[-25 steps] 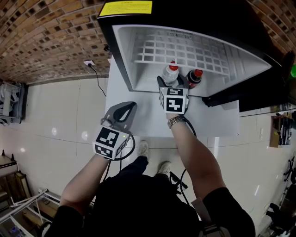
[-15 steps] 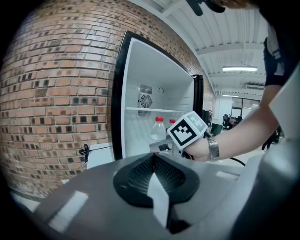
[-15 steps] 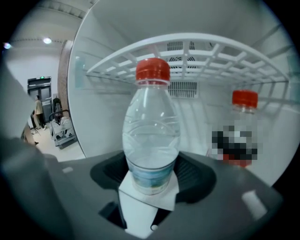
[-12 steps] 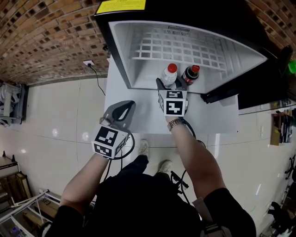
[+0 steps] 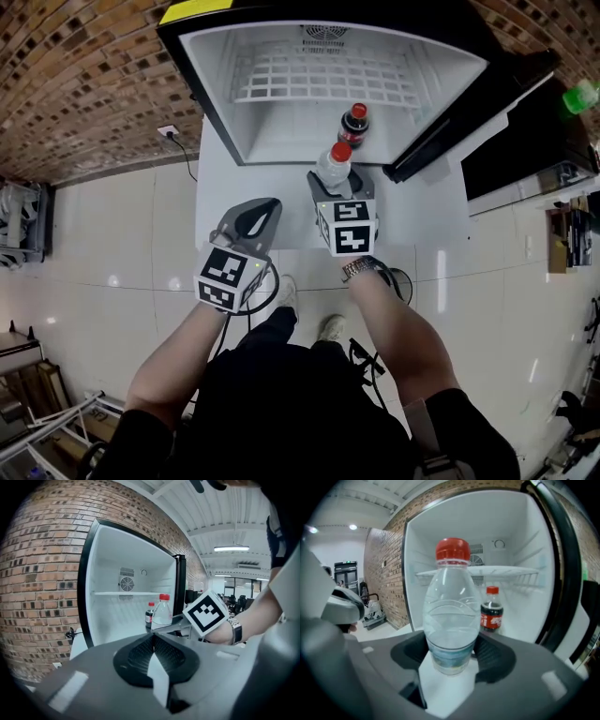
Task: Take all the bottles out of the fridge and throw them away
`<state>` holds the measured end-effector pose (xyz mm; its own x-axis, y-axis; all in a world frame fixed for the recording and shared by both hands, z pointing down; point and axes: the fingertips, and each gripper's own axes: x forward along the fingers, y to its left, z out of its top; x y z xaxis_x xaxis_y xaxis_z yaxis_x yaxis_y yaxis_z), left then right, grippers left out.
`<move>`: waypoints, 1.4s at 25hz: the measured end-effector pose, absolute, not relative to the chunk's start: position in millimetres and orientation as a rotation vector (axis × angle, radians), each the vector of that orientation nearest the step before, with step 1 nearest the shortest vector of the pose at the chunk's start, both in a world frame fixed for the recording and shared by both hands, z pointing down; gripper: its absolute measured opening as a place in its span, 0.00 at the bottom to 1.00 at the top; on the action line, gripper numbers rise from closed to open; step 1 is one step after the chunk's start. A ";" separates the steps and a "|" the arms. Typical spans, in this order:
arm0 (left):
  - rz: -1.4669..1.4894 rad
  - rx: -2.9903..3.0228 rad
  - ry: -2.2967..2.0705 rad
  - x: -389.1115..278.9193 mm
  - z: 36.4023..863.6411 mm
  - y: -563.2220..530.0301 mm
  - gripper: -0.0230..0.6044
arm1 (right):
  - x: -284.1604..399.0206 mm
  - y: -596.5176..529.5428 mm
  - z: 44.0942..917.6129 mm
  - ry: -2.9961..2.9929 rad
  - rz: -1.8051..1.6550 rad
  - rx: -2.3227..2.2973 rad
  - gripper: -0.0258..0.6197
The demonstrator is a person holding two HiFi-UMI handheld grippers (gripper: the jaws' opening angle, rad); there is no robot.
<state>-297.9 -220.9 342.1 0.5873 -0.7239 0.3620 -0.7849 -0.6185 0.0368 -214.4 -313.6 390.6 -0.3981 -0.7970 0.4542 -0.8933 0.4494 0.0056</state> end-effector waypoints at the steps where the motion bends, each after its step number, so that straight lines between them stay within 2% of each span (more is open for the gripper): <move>1: 0.473 2.634 -1.246 -288.1 341.4 -215.2 0.04 | -206.8 -303.6 387.4 -2.315 0.333 1.430 0.50; 19: 0.540 2.768 -0.974 -77.0 357.2 -90.4 0.04 | -0.6 -110.3 402.8 -2.189 0.406 1.535 0.50; 26: 0.646 2.758 -0.825 -8.1 395.5 -45.9 0.04 | 69.7 -49.2 450.4 -2.094 0.540 1.574 0.50; 35: 0.814 2.751 -0.593 53.2 459.9 -18.7 0.04 | 128.0 -4.5 542.1 -1.941 0.749 1.586 0.49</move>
